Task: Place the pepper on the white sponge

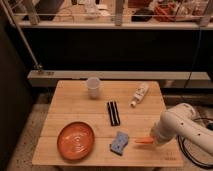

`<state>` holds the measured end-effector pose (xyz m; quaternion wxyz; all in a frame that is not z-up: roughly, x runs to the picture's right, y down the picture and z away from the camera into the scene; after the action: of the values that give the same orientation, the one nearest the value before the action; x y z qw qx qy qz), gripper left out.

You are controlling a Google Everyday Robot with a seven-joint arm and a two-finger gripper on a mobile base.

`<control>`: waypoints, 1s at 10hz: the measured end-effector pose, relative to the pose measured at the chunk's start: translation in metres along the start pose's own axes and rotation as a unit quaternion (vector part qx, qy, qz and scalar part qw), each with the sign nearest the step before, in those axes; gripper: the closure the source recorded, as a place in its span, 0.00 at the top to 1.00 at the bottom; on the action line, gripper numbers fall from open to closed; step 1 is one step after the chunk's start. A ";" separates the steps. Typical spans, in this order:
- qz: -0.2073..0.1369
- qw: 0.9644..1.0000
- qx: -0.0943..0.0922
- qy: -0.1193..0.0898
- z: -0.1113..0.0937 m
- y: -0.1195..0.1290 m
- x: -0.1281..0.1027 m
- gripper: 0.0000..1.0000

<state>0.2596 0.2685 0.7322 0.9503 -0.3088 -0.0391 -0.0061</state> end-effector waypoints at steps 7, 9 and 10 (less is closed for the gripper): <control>-0.064 0.998 0.017 0.002 0.006 -0.003 -0.060 0.05; -0.078 0.997 0.022 0.002 0.008 -0.003 -0.070 0.05; -0.086 0.996 0.025 0.003 0.010 -0.003 -0.074 0.05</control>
<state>0.1855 0.2704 0.7363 0.9538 -0.2805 -0.0628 -0.0876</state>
